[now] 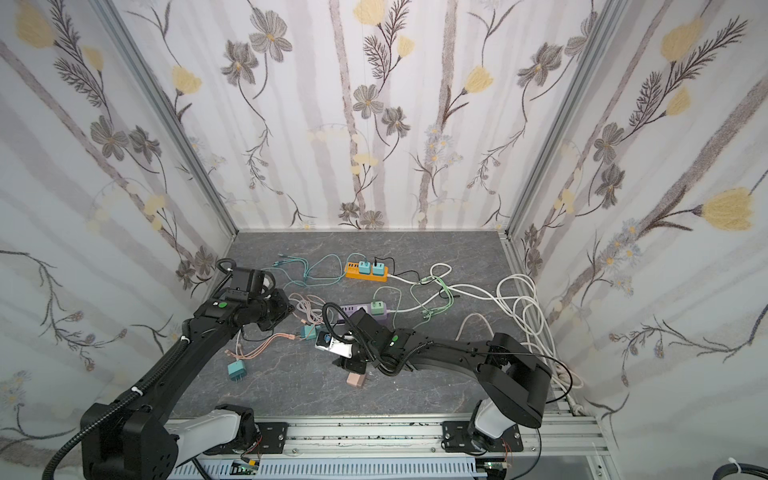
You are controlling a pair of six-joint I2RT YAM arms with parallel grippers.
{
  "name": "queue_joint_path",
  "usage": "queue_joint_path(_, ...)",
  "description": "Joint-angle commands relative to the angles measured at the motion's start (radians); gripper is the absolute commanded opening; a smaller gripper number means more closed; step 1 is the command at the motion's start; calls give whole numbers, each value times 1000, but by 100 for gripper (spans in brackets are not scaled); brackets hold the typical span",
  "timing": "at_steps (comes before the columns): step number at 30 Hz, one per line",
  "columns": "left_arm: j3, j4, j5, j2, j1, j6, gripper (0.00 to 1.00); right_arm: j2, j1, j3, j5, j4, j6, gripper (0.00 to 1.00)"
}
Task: Insert the plug
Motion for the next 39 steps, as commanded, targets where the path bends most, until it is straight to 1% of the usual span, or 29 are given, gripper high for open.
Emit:
queue_joint_path(1, 15, -1, -34, 12, 1, 23, 0, 19, 46, 44, -4, -297, -32, 43)
queue_joint_path(3, 17, 3, -38, 19, 1, 29, 0, 54, 67, 76, 29, -325, -54, 40)
queue_joint_path(5, 18, 3, -39, 24, 1, 35, 0, 102, 73, 114, 82, -343, -61, 41)
queue_joint_path(6, 19, 2, -40, 26, 1, 38, 0, 120, 73, 125, 112, -350, -54, 46)
queue_joint_path(7, 16, 1, -42, 25, 1, 40, 0, 130, 73, 134, 133, -359, -42, 53)
queue_joint_path(10, 4, 1, -57, 19, 1, 42, 0, 138, 72, 135, 153, -373, -9, 67)
queue_joint_path(14, -4, 7, -62, 21, 2, 43, 0, 148, 73, 129, 219, -357, 50, 71)
queue_joint_path(18, -13, 13, -62, 23, 3, 45, 0, 182, 71, 144, 228, -355, 77, 73)
queue_joint_path(20, -13, 14, -60, 24, 3, 48, 0, 198, 72, 147, 219, -351, 84, 72)
queue_joint_path(22, -14, 13, -59, 24, 4, 51, 0, 207, 72, 145, 211, -339, 85, 70)
queue_joint_path(24, -16, 12, -60, 24, 6, 50, 0, 207, 69, 138, 207, -323, 85, 63)
queue_joint_path(26, -19, 6, -69, 24, 7, 39, 0, 199, 65, 126, 205, -300, 78, 53)
queue_joint_path(28, -24, 0, -81, 25, 10, 21, 0, 180, 63, 111, 203, -283, 46, 45)
queue_joint_path(30, -33, 1, -92, 22, 13, 2, 0, 150, 55, 96, 194, -274, 5, 41)
queue_joint_path(32, -39, 3, -95, 17, 16, -13, 0, 109, 39, 76, 179, -269, -51, 40)
queue_joint_path(36, -45, 6, -93, 8, 25, -36, 0, 1, 8, 25, 140, -237, -200, 40)
queue_joint_path(39, -45, 5, -91, 3, 33, -40, 0, -99, -11, -64, 62, -192, -352, 40)
